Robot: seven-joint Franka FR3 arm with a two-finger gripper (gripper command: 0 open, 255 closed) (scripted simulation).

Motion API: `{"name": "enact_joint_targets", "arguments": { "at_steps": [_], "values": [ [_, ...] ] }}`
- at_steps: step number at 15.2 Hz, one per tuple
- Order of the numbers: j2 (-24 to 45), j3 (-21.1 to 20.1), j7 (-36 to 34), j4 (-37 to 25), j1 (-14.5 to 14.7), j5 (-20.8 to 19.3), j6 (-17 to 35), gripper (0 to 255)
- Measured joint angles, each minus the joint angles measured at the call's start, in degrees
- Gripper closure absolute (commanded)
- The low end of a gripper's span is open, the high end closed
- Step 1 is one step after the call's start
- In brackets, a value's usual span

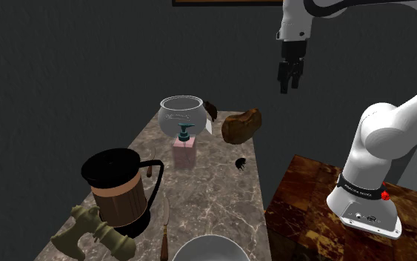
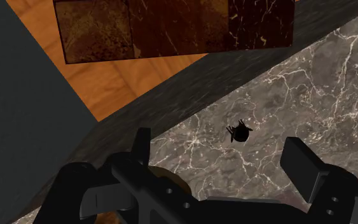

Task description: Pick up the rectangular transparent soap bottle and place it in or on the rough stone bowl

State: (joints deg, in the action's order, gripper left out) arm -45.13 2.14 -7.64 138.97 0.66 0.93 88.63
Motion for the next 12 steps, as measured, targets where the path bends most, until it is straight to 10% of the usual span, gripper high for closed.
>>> {"name": "enact_joint_targets", "arguments": {
  "at_steps": [12],
  "values": [
    [18.03,-5.03,-4.50,-5.63,2.80,3.56,14.78,0]
  ]
}}
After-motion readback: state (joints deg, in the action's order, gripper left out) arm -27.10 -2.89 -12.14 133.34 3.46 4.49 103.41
